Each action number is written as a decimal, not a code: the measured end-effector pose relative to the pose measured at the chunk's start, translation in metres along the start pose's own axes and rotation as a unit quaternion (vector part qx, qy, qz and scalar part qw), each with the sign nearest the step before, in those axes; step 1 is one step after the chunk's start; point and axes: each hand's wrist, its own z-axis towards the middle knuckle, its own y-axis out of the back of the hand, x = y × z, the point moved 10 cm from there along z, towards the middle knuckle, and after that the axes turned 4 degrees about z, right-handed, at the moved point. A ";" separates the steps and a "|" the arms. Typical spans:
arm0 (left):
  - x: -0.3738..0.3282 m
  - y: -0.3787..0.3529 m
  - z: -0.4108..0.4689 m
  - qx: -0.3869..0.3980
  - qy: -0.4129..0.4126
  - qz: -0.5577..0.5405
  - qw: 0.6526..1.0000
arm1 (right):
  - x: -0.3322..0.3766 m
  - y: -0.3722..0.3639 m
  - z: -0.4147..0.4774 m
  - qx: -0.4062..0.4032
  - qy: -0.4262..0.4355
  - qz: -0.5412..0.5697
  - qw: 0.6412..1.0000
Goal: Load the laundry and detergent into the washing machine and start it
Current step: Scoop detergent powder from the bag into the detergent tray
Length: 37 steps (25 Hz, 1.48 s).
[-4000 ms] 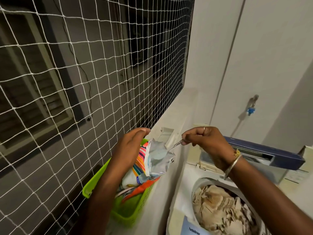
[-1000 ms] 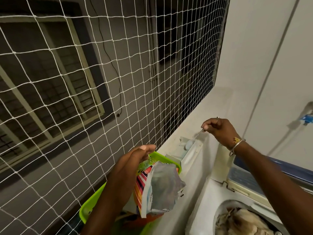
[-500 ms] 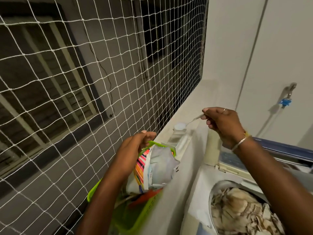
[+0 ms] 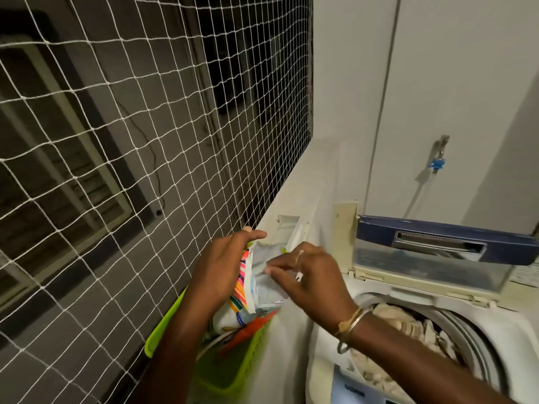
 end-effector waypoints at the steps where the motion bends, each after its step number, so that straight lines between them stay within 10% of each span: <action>1: -0.003 0.001 -0.003 0.000 -0.012 0.028 1.000 | 0.008 -0.017 -0.001 0.033 0.037 -0.069 0.996; 4: -0.001 0.005 -0.006 -0.003 -0.014 0.048 0.999 | 0.010 -0.039 0.002 0.078 0.039 -0.127 0.988; 11: 0.012 0.005 -0.005 0.010 -0.007 0.017 1.000 | -0.017 -0.035 0.001 0.087 -0.146 0.130 0.977; 18: 0.012 0.012 0.009 -0.004 0.036 -0.007 0.999 | -0.040 0.011 0.012 -0.041 -0.239 0.255 0.936; 37: 0.000 0.004 0.034 0.017 0.073 -0.101 0.992 | -0.085 0.087 0.039 -0.083 -0.287 0.355 0.886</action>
